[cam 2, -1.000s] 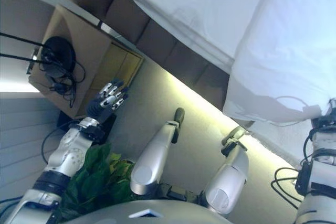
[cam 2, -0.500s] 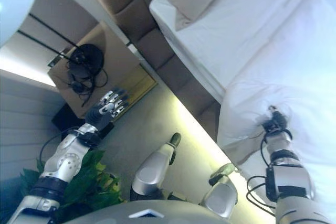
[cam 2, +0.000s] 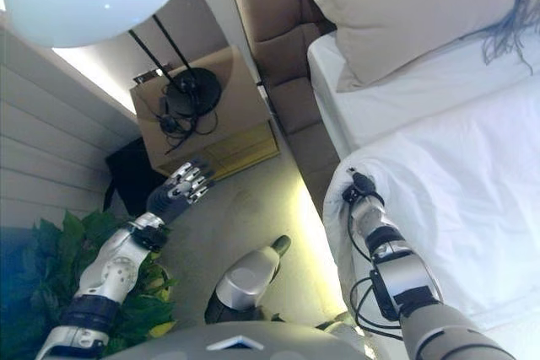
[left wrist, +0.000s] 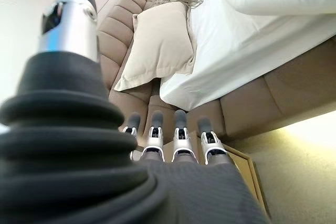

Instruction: Make the bed neatly

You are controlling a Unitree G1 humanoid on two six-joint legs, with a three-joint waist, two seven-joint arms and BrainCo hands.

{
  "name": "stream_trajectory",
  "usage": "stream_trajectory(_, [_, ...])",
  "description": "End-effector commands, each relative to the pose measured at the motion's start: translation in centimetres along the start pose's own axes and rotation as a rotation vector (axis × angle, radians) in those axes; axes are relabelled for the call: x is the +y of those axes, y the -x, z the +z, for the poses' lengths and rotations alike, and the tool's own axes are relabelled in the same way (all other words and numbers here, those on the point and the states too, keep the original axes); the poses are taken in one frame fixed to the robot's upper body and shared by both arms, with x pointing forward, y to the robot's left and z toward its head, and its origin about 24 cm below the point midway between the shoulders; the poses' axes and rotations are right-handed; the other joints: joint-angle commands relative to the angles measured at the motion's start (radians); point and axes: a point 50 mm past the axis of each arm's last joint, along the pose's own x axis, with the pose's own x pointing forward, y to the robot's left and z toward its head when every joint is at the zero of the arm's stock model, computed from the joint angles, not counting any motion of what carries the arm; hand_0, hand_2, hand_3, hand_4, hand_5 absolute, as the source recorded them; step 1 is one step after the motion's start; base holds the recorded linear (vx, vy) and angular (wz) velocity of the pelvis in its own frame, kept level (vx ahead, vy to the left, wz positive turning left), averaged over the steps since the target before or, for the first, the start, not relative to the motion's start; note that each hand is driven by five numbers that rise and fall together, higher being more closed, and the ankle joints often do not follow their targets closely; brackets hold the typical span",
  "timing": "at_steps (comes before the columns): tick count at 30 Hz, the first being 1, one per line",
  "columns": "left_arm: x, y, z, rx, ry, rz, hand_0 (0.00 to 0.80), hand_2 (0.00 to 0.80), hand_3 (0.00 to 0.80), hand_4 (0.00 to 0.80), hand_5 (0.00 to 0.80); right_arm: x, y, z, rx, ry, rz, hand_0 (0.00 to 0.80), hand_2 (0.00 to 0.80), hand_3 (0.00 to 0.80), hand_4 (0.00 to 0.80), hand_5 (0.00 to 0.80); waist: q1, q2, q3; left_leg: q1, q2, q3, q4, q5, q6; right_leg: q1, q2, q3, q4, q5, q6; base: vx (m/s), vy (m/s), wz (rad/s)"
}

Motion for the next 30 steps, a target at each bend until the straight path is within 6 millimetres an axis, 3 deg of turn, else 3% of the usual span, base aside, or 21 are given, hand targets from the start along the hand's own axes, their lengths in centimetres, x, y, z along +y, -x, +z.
stream_trajectory(1, [-0.5, 0.1, -0.2, 0.03, -0.054, -0.063, 0.0, 0.0, 0.0, 0.0, 0.0, 12.2, 1.6, -0.8, 0.001, 0.146, 0.396, 0.8, 0.8, 0.8, 0.8, 0.8, 0.067, -0.014, -0.056, 0.009, 0.017, -0.042, -0.149, 0.123, -0.003, 0.055, -0.073, -0.015, 0.097, 0.047, 0.033, 0.067, 0.043, 0.11])
stream_trajectory(5, [-0.1, 0.5, -0.5, 0.041, -0.065, -0.054, 0.0, 0.0, 0.0, 0.0, 0.0, 11.7, 1.5, -1.0, 0.023, 0.141, 0.373, 0.784, 0.784, 0.784, 0.784, 0.784, 0.069, -0.016, -0.061, 0.01, 0.013, -0.045, -0.146, 0.126, -0.007, 0.063, -0.074, -0.019, 0.099, 0.05, 0.034, 0.05, 0.032, 0.07])
stream_trajectory(6, [-0.1, 0.6, -0.5, 0.042, -0.063, -0.051, 0.0, 0.0, 0.0, 0.0, 0.0, 11.2, 1.4, -1.3, 0.034, 0.145, 0.351, 0.474, 0.474, 0.474, 0.474, 0.474, 0.067, -0.016, -0.061, 0.011, 0.012, -0.045, -0.145, 0.125, -0.007, 0.062, -0.073, -0.018, 0.1, 0.05, 0.034, 0.0, 0.0, 0.0])
stream_trajectory(7, [-0.1, 0.7, -0.6, 0.042, -0.061, -0.048, 0.0, 0.0, 0.0, 0.0, 0.0, 10.7, 1.3, -1.7, 0.05, 0.143, 0.335, 0.097, 0.097, 0.097, 0.097, 0.097, 0.066, -0.017, -0.061, 0.012, 0.012, -0.044, -0.144, 0.125, -0.007, 0.061, -0.073, -0.016, 0.101, 0.05, 0.034, 0.0, 0.0, 0.0])
stream_trajectory(8, [-0.1, 0.8, -0.6, 0.041, -0.061, -0.045, 0.0, 0.0, 0.0, 0.0, 0.0, 10.1, 1.2, -2.1, 0.066, 0.138, 0.326, 0.0, 0.0, 0.0, 0.0, 0.0, 0.064, -0.018, -0.061, 0.012, 0.012, -0.043, -0.144, 0.123, -0.007, 0.06, -0.073, -0.015, 0.101, 0.049, 0.033, 0.0, 0.0, 0.0])
stream_trajectory(15, [0.1, 1.2, -1.3, 0.035, -0.053, -0.02, 0.0, 0.0, 0.0, 0.0, 0.0, 3.8, 0.8, -5.9, 0.187, 0.126, 0.179, 0.0, 0.0, 0.0, 0.0, 0.0, 0.036, -0.022, -0.06, 0.022, 0.024, -0.019, -0.13, 0.112, -0.007, 0.06, -0.065, -0.002, 0.098, 0.041, 0.028, -0.002, -0.005, 0.0])
stream_trajectory(23, [-0.1, 1.6, -2.3, 0.03, -0.042, 0.016, 0.0, 0.0, 0.0, 0.0, 0.0, -5.5, 2.1, -9.1, 0.266, 0.039, -0.027, 0.0, 0.0, 0.0, 0.0, 0.0, -0.004, -0.001, -0.073, 0.042, 0.038, 0.011, -0.114, 0.093, -0.003, 0.058, -0.069, 0.01, 0.117, 0.024, 0.024, 0.01, -0.02, -0.09])
stream_trajectory(30, [-0.1, 2.4, -2.9, 0.011, -0.014, 0.056, 0.0, 0.0, 0.0, 0.0, 0.0, -10.2, 3.8, -10.5, 0.241, -0.088, -0.068, 0.0, 0.0, 0.0, 0.0, 0.0, -0.053, 0.015, -0.086, 0.065, 0.048, 0.031, -0.13, 0.088, -0.002, 0.049, -0.06, 0.031, 0.127, 0.005, 0.027, -0.004, 0.004, -0.12])
